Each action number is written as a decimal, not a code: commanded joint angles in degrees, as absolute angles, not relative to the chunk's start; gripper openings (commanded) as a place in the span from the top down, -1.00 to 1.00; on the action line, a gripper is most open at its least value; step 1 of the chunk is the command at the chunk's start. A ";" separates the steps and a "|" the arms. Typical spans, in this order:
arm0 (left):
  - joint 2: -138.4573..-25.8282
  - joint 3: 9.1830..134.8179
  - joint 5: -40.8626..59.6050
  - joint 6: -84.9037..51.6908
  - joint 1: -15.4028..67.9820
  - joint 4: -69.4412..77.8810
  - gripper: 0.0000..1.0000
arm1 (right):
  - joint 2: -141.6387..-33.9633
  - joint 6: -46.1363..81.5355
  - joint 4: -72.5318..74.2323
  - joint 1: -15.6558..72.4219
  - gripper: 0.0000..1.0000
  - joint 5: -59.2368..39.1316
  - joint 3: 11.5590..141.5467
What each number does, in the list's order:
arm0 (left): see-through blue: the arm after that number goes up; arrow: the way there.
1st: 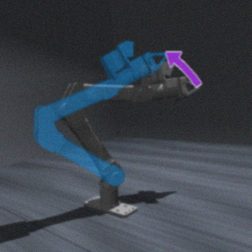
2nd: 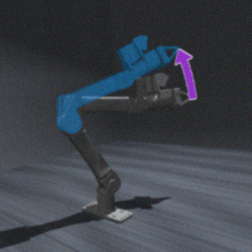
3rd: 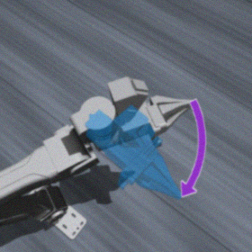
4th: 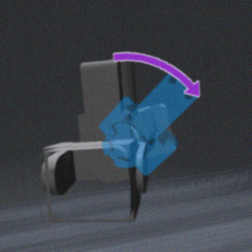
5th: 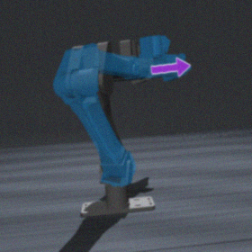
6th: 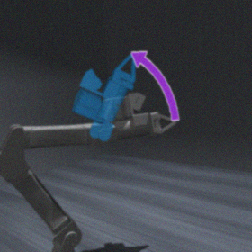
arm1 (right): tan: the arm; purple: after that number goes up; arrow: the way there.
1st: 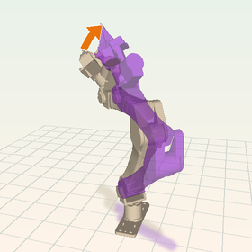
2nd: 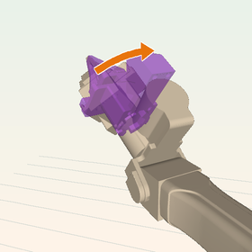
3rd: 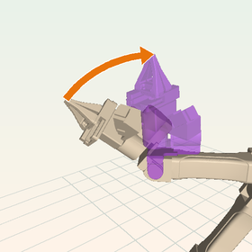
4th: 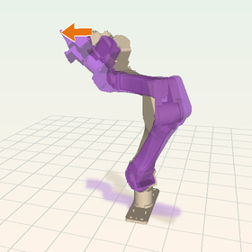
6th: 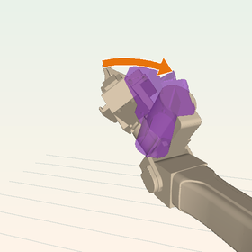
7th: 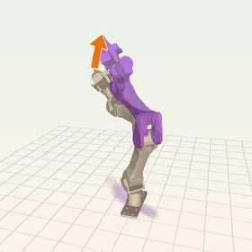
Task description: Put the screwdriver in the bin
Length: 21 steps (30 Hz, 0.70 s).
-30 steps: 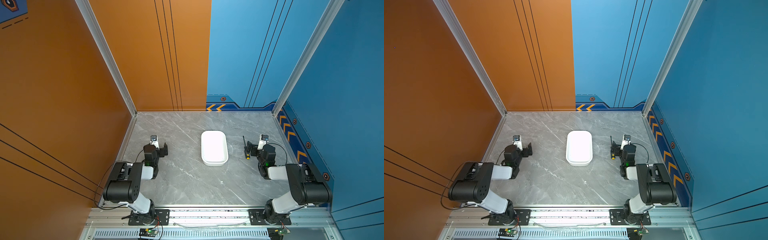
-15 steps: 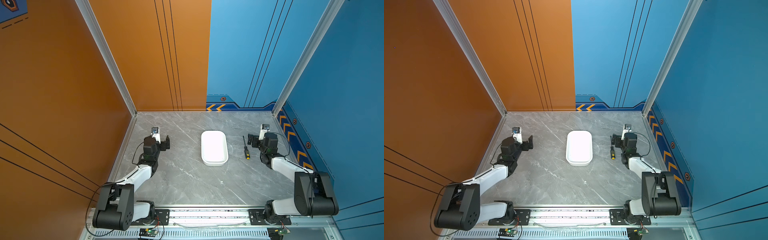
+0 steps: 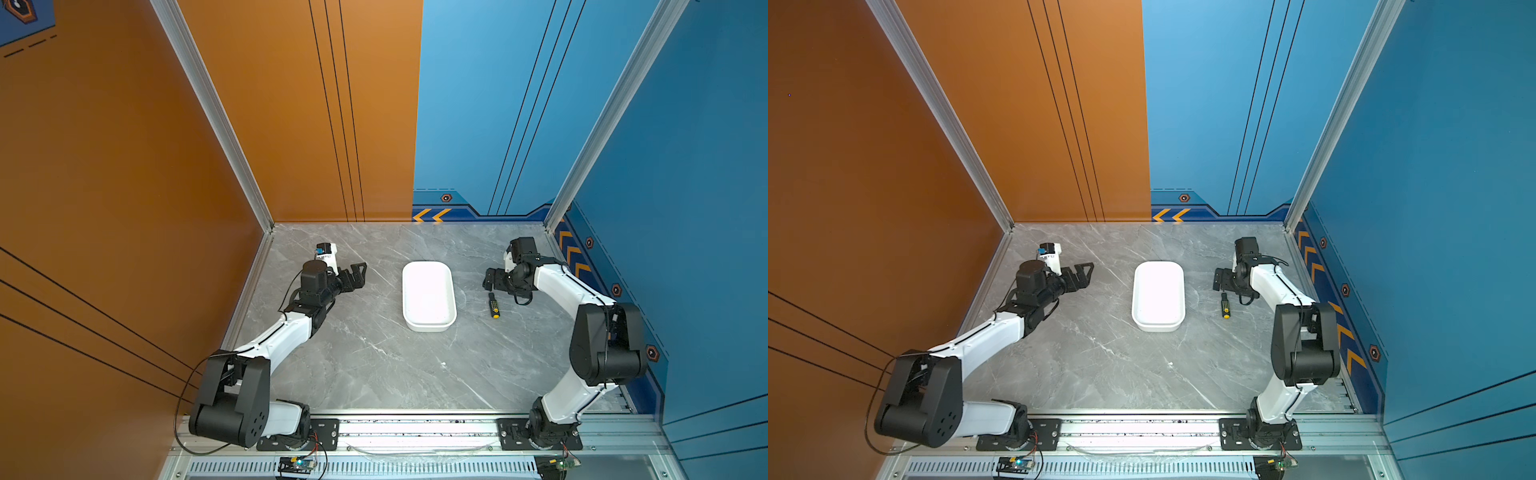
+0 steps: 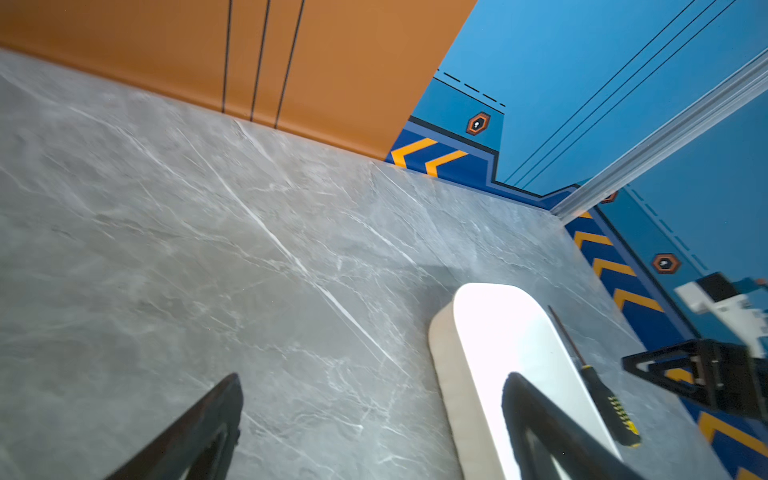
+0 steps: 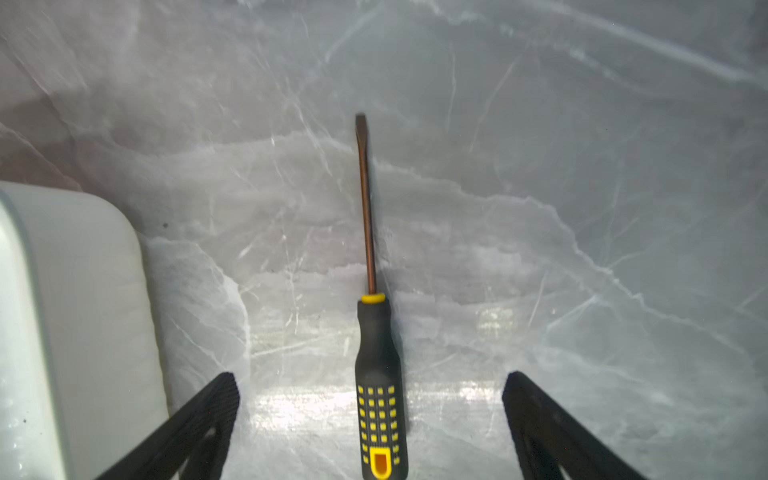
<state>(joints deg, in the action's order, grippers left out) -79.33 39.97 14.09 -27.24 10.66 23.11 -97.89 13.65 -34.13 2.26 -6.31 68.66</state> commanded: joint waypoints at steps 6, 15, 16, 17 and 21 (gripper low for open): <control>-83.36 38.27 23.73 -37.35 11.92 26.98 -0.96 | -100.59 14.25 -42.89 5.08 -1.00 -5.73 70.49; -85.19 36.58 26.57 -37.68 13.84 26.25 -0.96 | -104.36 14.50 -43.05 6.76 -0.91 -4.27 71.38; -85.42 36.66 27.21 -37.79 14.15 25.40 -0.96 | -104.47 14.55 -43.04 6.72 -0.91 -4.02 71.37; -85.43 36.67 27.27 -37.81 14.67 24.33 -0.96 | -104.45 14.46 -43.02 6.77 -0.91 -3.77 71.39; -85.64 37.47 27.23 -37.46 16.70 19.07 -0.96 | -105.03 14.37 -43.07 6.77 -0.94 -3.60 71.51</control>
<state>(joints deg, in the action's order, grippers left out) -85.10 37.19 24.80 -37.26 15.40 23.59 -104.38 13.85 -41.17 6.55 -5.32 70.04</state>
